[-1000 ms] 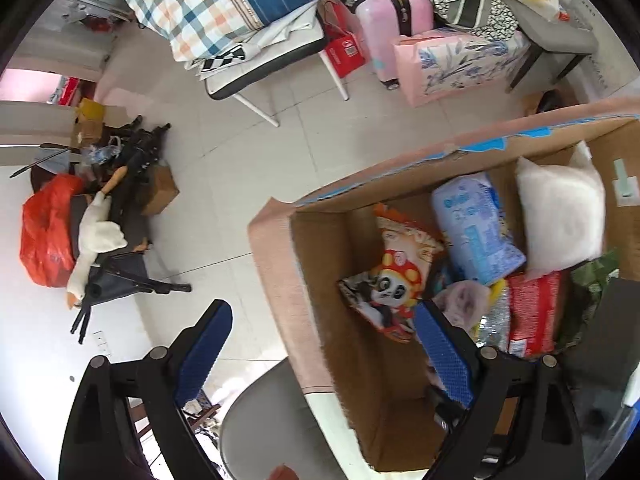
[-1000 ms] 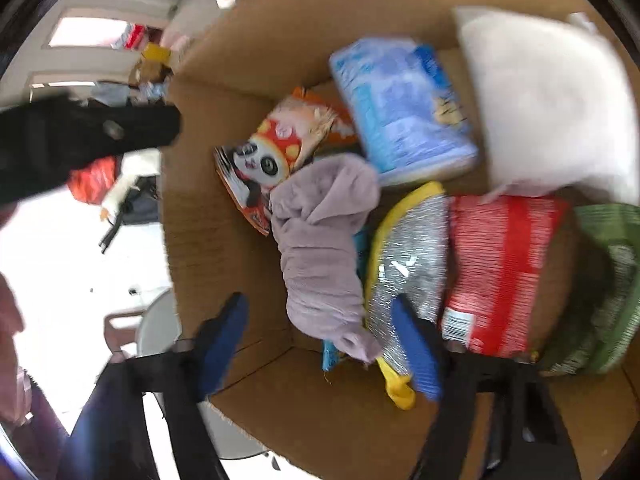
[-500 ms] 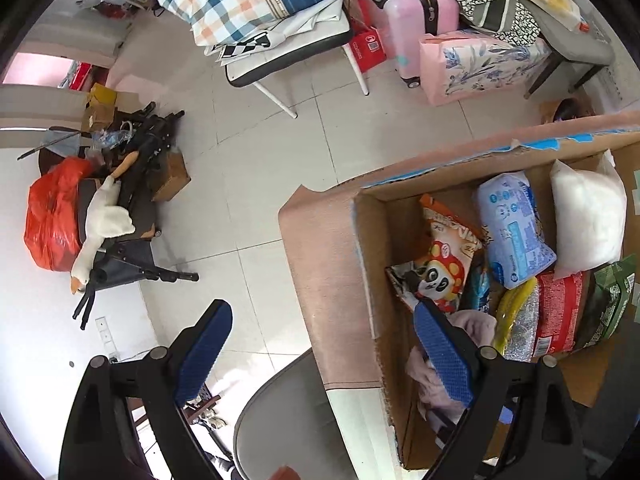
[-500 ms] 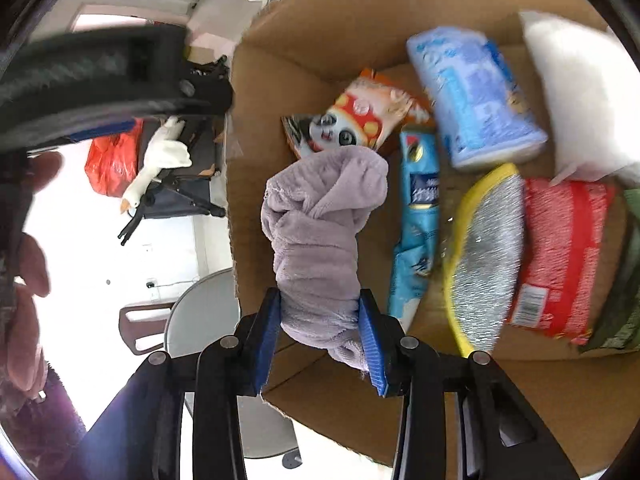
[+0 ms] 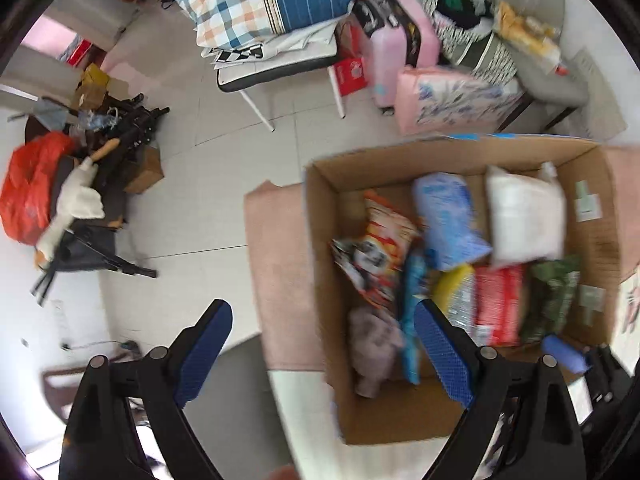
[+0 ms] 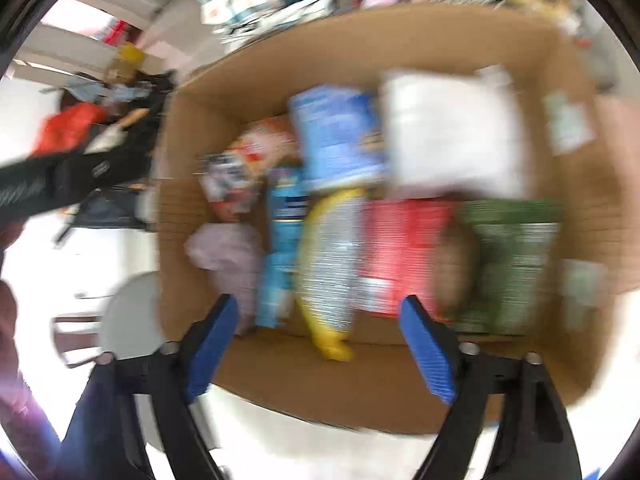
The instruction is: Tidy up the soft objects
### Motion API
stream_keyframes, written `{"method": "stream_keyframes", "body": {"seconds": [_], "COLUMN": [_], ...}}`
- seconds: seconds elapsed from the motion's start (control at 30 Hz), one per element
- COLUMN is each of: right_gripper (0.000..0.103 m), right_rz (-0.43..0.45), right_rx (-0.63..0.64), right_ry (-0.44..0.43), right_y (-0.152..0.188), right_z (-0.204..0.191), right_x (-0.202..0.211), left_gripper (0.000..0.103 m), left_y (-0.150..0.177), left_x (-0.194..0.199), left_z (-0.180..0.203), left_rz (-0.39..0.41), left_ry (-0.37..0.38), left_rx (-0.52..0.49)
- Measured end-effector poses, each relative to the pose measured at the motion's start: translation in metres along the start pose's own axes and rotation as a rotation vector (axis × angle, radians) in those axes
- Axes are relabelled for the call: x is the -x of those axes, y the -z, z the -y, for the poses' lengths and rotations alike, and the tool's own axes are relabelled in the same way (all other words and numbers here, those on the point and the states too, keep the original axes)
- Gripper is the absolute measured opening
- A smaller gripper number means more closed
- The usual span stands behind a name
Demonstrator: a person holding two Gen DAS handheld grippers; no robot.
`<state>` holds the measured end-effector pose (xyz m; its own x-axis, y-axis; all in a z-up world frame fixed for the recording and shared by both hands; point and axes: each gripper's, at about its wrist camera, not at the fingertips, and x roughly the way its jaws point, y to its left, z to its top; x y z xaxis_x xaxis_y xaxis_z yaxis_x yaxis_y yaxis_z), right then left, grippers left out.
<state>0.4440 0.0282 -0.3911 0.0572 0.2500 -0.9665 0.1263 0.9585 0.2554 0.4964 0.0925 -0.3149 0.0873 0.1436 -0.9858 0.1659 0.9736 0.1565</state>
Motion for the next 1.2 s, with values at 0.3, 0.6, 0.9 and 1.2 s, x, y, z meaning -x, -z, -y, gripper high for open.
{"method": "stream_keyframes", "body": {"seconds": [0.3,0.6,0.9,1.2], "right_gripper": [0.101,0.101,0.101,0.101], "right_rz": [0.105,0.138,0.226,0.414], "right_rx": [0.037,0.042,0.072,0.115], "right_ry": [0.269,0.287,0.29,0.267], "right_y": [0.028,0.048,0.072,0.148], "right_z": [0.097,0.118,0.11,0.094], "right_x": [0.072,0.096,0.144,0.259], "left_gripper": [0.093,0.093,0.093,0.093], "left_y": [0.082,0.119,0.154,0.22], "left_x": [0.01,0.005,0.073,0.183], "left_z": [0.023,0.025,0.032,0.04], "left_rz": [0.07,0.063,0.218,0.411], "left_ry": [0.106,0.123,0.049,0.049], "left_rx": [0.136,0.195,0.184,0.173]}}
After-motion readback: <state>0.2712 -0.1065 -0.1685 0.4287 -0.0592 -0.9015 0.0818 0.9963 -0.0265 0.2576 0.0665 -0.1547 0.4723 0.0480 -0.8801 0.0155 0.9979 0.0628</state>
